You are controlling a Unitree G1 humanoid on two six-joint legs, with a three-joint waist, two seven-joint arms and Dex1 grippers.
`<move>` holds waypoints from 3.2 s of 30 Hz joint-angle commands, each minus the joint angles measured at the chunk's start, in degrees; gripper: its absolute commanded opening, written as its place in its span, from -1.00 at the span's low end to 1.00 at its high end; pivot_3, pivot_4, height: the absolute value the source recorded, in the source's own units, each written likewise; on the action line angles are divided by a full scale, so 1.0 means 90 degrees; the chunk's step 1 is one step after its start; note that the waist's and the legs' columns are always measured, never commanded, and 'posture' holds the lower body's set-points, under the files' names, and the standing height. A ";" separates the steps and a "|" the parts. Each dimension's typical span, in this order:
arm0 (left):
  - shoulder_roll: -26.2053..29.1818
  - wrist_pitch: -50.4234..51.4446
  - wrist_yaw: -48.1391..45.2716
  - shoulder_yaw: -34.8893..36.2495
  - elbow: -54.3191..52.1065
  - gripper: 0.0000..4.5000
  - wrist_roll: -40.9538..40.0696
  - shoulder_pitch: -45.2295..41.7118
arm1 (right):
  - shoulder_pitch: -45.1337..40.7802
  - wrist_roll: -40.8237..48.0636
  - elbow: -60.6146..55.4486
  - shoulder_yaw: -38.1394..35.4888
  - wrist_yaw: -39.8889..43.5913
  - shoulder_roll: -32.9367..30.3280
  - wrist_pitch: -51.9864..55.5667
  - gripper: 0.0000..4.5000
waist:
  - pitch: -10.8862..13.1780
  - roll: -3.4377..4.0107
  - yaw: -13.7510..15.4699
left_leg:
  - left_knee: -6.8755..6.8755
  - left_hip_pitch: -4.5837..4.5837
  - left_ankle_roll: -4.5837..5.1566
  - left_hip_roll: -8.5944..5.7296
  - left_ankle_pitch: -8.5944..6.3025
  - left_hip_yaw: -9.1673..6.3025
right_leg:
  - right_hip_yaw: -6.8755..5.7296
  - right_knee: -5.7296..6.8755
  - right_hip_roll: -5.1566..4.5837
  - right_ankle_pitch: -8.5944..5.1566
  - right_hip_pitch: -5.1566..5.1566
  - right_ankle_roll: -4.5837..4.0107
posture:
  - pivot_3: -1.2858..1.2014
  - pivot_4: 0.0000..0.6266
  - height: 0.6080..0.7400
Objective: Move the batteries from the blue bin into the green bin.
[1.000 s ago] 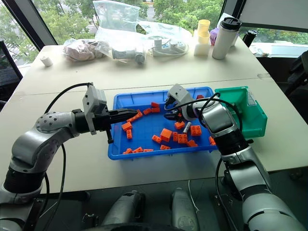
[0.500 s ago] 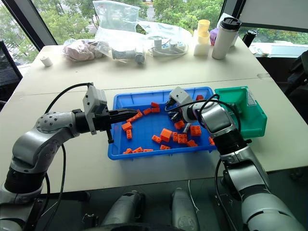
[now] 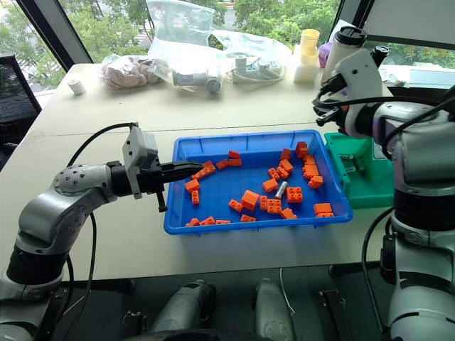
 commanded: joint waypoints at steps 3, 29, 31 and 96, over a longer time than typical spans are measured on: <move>-0.0032 -0.0210 -0.0143 -0.0054 0.0019 -1.00 -0.0004 -0.0166 | 0.1005 0.0114 -0.0012 -0.0513 0.0114 -0.0947 0.0035 -0.98 | 0.0000 0.0000 0.0005 | 0.0000 0.0001 0.0001 0.0001 0.0000 0.0008 | 0.0004 0.0000 0.0000 0.0000 0.0000 0.0000 | 0.03 -0.52 1.00; 0.0068 -0.0182 -0.0157 -0.0089 0.0061 -1.00 -0.0007 -0.0306 | 0.1614 0.1249 -0.0994 0.1541 0.0975 -0.0622 -0.1292 0.99 | 0.0002 -0.0010 -0.0123 | 0.0007 0.0025 0.0016 0.0009 -0.0008 0.0054 | 0.0033 0.0000 -0.0001 0.0001 0.0016 0.0005 | 0.03 -0.52 1.00; 0.0076 -0.0169 -0.0157 -0.0083 0.0067 -1.00 -0.0012 -0.0323 | 0.1532 0.1134 -0.0757 0.1893 0.1022 -0.0503 -0.1511 0.99 | 0.0002 -0.0010 -0.0125 | 0.0007 0.0026 0.0016 0.0009 -0.0008 0.0053 | 0.0033 0.0001 0.0000 0.0001 0.0014 0.0006 | 0.03 -0.52 1.00; -0.0116 -0.0221 0.0139 -0.0099 -0.0024 -1.00 0.0086 -0.0141 | 0.0118 0.0278 0.0278 0.0718 0.1083 -0.1071 -0.1338 -0.03 | 0.0002 -0.0009 -0.0004 | 0.0004 0.0023 0.0016 0.0005 -0.0010 0.0046 | 0.0031 -0.0002 -0.0002 0.0002 0.0010 0.0006 | 0.03 -0.52 1.00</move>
